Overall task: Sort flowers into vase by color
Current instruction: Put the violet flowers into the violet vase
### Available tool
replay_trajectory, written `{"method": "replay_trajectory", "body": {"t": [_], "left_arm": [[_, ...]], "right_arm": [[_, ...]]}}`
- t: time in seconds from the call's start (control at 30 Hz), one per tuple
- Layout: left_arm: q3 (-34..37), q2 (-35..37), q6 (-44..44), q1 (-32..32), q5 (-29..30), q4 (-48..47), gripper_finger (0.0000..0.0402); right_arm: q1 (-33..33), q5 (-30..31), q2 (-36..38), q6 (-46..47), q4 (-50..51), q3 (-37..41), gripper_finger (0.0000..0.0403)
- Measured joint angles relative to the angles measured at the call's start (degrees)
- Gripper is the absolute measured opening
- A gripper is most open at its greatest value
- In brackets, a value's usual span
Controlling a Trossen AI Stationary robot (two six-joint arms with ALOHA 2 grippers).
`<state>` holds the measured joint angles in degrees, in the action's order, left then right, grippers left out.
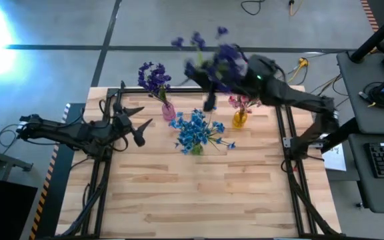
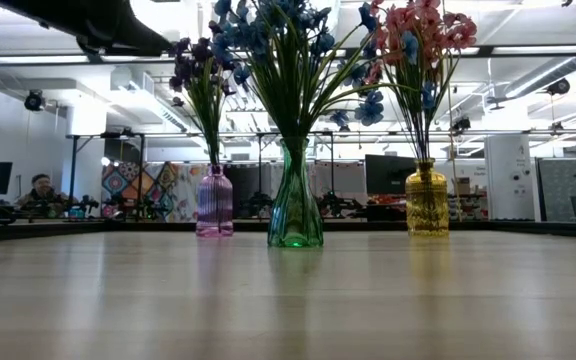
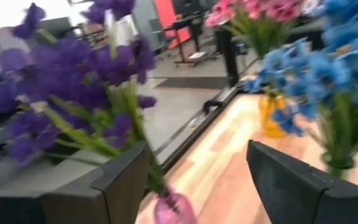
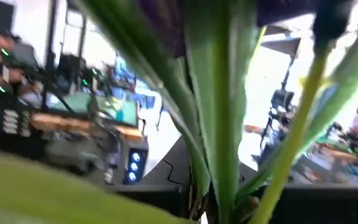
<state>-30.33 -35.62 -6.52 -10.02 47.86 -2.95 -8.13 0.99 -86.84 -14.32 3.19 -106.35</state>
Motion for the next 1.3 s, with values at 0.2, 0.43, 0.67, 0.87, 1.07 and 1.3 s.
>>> {"method": "replay_trajectory", "body": {"t": [0.2, 0.43, 0.67, 0.87, 1.07, 1.3], "left_arm": [[0.00, 1.73, 0.21, 0.02, 1.83, -5.19, 0.0256], [0.03, 2.30, 1.68, 0.39, 1.79, -10.73, 0.0256], [0.48, 2.02, 1.09, 1.71, 1.76, -10.77, 0.0256], [1.74, 1.97, 1.23, 3.00, 1.93, -10.14, 0.0256], [2.82, 2.03, 1.28, 3.23, 4.73, -9.89, 0.0256], [2.82, 2.34, 1.05, 3.39, 5.69, -9.92, 0.0255]], "right_arm": [[-7.69, -7.52, -9.46, 1.18, 7.22, -11.31, 0.0013], [-10.83, -8.30, -13.04, 0.03, 11.49, -16.51, 0.0013], [-11.97, -3.10, -14.62, 4.36, 11.17, -16.89, 0.0013], [-11.90, -0.28, -18.53, 7.20, 9.64, -18.08, 0.0013], [-11.90, 7.98, -21.34, 9.93, 9.27, -17.81, 0.0013], [-11.90, 8.18, -24.91, 12.86, 7.66, -17.65, 0.0013]]}}
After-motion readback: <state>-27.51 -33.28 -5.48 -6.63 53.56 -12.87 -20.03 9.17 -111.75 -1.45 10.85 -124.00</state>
